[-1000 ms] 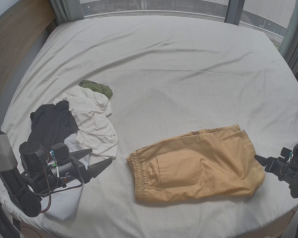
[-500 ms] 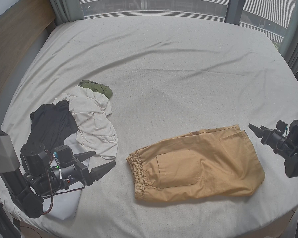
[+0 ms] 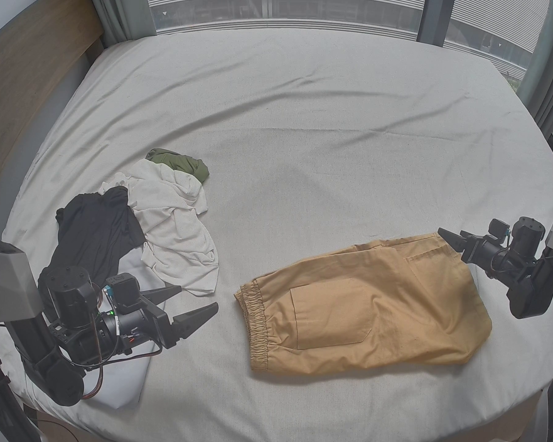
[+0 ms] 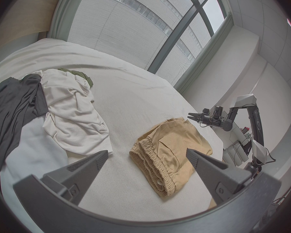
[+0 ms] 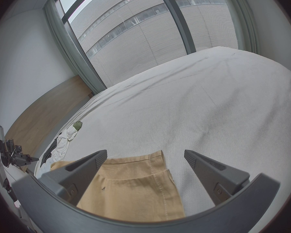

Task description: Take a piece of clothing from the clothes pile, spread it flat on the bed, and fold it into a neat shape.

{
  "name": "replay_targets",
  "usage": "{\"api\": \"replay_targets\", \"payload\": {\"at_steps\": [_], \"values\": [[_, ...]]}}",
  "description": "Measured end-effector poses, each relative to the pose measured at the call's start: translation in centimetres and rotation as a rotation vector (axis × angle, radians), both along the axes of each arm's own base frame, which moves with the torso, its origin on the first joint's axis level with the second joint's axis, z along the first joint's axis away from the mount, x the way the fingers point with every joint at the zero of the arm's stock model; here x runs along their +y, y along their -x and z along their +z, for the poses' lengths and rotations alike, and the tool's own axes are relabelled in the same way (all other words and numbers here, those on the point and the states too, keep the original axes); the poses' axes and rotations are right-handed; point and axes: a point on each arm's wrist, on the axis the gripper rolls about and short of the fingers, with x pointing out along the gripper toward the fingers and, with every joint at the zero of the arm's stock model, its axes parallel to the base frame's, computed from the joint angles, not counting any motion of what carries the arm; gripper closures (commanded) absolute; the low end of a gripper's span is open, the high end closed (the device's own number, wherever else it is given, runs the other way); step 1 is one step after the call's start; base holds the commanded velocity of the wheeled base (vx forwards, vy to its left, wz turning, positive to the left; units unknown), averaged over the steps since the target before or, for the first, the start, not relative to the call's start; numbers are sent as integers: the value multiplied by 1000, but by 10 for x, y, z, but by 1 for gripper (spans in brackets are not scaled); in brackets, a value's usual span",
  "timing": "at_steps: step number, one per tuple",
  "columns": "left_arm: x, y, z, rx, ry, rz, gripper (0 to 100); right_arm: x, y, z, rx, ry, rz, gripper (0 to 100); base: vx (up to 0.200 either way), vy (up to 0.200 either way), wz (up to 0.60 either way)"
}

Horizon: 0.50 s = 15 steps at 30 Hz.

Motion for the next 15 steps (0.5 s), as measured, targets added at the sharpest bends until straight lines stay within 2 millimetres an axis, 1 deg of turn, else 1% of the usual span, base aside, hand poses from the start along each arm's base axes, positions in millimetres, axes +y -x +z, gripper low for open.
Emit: {"api": "replay_targets", "payload": {"at_steps": [6,11,12,15], "values": [[0,0,-2,7,-2,0,0,5,0,-4,15,-1,13,0,0,0,0],[0,0,-2,9,-2,1,0,5,-1,-12,30,3,15,0,0,0,0],[0,-1,-2,9,-2,3,0,6,-1,-13,33,4,16,100,0,0,0],[0,-1,-2,8,-2,3,0,6,-1,-16,40,4,16,100,0,0,0]]}}
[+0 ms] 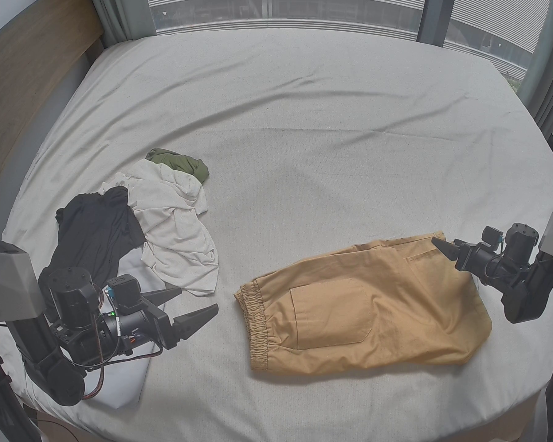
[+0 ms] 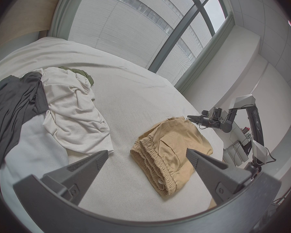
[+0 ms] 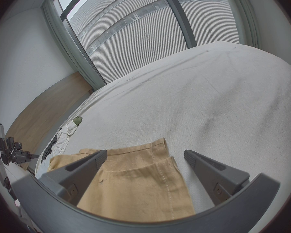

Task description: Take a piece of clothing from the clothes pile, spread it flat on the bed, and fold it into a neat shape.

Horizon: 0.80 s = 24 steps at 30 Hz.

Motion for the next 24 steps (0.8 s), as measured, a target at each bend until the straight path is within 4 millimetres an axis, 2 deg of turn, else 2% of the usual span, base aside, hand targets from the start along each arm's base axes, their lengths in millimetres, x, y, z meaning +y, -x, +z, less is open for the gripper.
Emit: {"api": "replay_targets", "payload": {"at_steps": [16,24], "values": [[0,0,0,1,0,0,0,-3,0,-2,0,1,-12,100,0,0,0],[0,0,-1,4,-1,-1,0,-6,-6,5,-35,3,-29,100,0,0,0]]}}
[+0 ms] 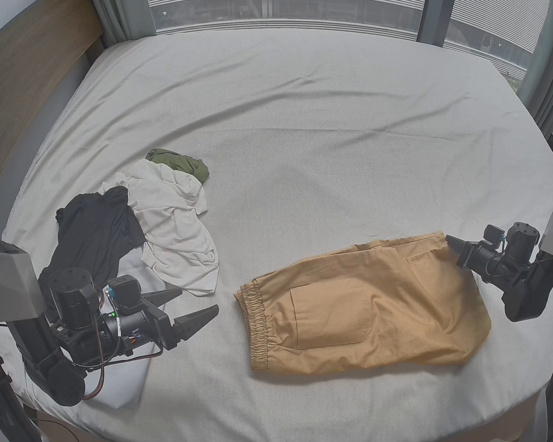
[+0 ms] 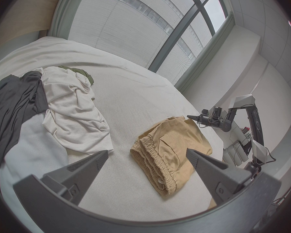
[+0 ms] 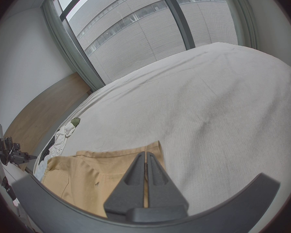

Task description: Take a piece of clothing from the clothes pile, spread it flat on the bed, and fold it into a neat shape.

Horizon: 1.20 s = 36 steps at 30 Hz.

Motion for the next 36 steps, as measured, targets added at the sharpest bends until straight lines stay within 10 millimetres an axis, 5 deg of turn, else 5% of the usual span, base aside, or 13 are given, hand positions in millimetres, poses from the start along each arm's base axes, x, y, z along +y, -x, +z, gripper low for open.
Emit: {"api": "replay_targets", "payload": {"at_steps": [28,29,36], "values": [[-2,2,-19,80,-28,-8,0,-14,-14,12,-74,13,-79,100,0,0,0],[-3,2,-22,90,-30,-13,0,-14,-14,12,-74,14,-78,0,0,0,0],[-11,4,-32,135,-41,-42,0,-14,-16,13,-89,15,-90,0,0,0,0]]}}
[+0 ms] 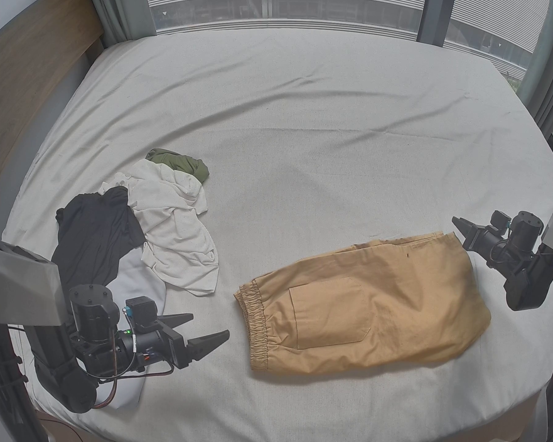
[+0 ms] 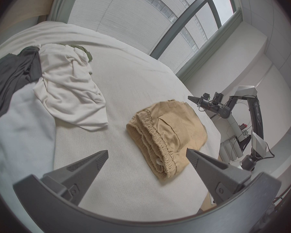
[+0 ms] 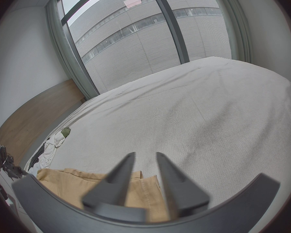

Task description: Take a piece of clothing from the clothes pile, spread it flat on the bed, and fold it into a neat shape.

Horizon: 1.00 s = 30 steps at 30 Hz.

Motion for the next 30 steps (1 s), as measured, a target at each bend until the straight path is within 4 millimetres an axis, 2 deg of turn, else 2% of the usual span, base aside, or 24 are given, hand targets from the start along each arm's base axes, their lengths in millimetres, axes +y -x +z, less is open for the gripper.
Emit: {"api": "replay_targets", "payload": {"at_steps": [9,22,30], "values": [[-13,2,-12,60,5,-36,0,-1,1,4,-13,2,-5,0,0,0,0],[-40,-10,-22,131,85,0,0,1,3,13,-34,4,-3,0,0,0,0],[-55,-17,-40,152,65,12,0,1,6,20,-49,4,-3,0,0,0,0]]}}
